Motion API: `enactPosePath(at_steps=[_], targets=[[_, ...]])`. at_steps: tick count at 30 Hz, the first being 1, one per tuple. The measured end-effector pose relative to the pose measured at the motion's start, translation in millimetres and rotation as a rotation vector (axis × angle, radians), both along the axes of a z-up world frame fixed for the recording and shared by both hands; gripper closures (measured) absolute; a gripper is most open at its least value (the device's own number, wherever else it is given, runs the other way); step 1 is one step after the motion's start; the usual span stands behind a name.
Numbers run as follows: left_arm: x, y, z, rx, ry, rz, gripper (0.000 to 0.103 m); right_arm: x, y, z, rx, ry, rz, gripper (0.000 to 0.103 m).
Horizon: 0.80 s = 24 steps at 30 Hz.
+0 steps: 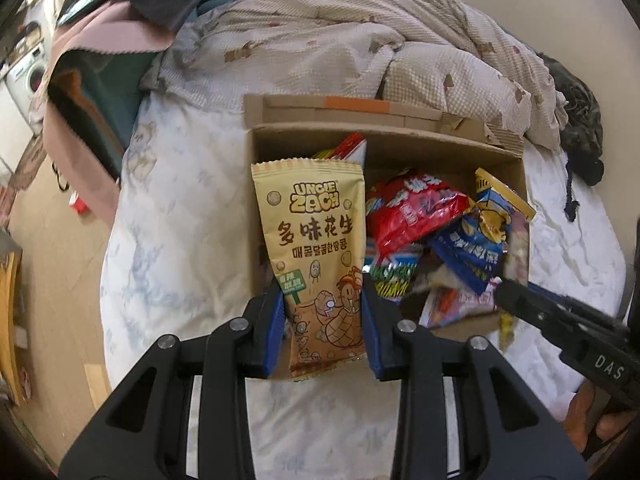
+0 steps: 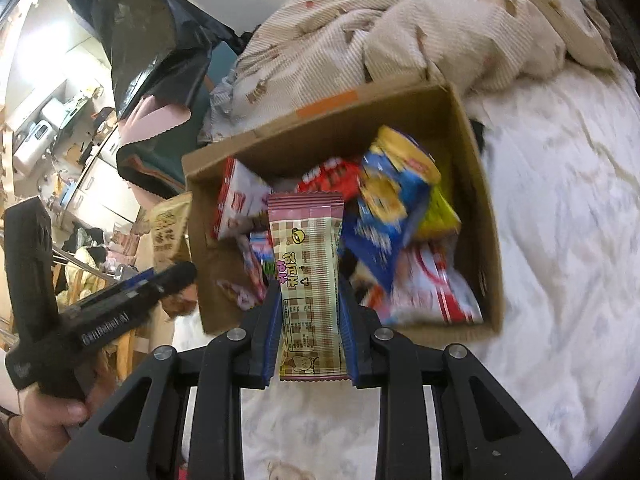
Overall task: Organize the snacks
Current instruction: 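Carry both packets over the box and open both grippers to drop them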
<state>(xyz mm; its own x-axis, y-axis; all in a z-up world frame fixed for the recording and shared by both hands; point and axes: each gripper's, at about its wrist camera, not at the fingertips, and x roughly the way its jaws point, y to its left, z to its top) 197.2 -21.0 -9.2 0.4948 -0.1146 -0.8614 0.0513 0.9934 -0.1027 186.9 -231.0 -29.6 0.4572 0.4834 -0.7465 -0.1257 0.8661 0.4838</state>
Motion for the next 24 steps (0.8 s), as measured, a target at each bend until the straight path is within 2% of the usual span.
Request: enactPosePath(at_steps=[4, 11, 15, 24], targets=[[3, -12, -12, 0.029, -0.017, -0.029, 0.073, 17, 8, -10, 0.008, 0.000, 0.016, 0.075], [15, -6, -25, 0.028, 0.004, 0.022, 0.072, 24, 13, -23, 0.012, 0.036, 0.003, 0.075], [15, -1, -32, -0.005, 0.040, 0.044, 0.070, 28, 16, -28, 0.009, 0.050, 0.007, 0.075], [9, -1, -38, 0.027, 0.025, 0.049, 0.067, 31, 19, -48, 0.009, 0.100, -0.005, 0.072]])
